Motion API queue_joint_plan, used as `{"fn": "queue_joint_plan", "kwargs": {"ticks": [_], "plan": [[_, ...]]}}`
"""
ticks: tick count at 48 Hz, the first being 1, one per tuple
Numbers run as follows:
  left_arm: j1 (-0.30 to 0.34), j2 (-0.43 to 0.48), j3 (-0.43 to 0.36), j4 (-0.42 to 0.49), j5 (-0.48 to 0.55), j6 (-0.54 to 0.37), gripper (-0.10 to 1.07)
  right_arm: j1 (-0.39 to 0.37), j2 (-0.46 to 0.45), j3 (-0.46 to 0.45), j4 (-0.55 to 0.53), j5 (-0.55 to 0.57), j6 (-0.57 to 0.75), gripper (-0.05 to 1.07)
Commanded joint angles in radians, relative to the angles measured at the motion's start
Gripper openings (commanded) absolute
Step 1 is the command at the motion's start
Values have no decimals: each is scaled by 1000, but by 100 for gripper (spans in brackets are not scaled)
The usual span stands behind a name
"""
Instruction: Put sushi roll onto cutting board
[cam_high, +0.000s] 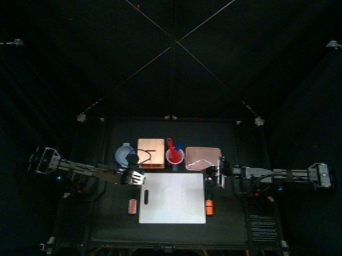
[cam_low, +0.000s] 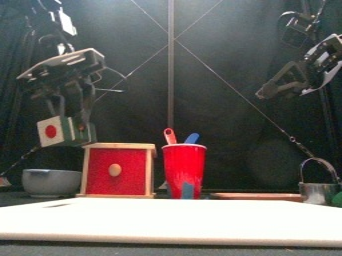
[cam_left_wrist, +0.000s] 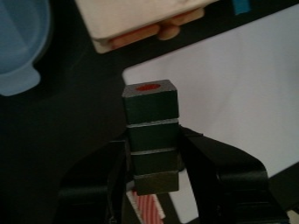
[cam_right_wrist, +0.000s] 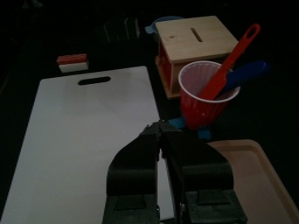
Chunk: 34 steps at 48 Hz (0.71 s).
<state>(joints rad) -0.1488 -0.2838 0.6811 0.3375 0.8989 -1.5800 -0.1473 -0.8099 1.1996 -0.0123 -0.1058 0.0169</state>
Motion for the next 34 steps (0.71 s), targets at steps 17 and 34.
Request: {"fn": "queue_joint_plan", "kwargs": {"ticks": [17,34], "plan": [[-35,414,-403,-58,-26,6,65,-3,-9,-38,-3,32,0,1],[-51,621,-675,-94,60,-6,66,-3,-21,-12,-3,146,-2,1]]}}
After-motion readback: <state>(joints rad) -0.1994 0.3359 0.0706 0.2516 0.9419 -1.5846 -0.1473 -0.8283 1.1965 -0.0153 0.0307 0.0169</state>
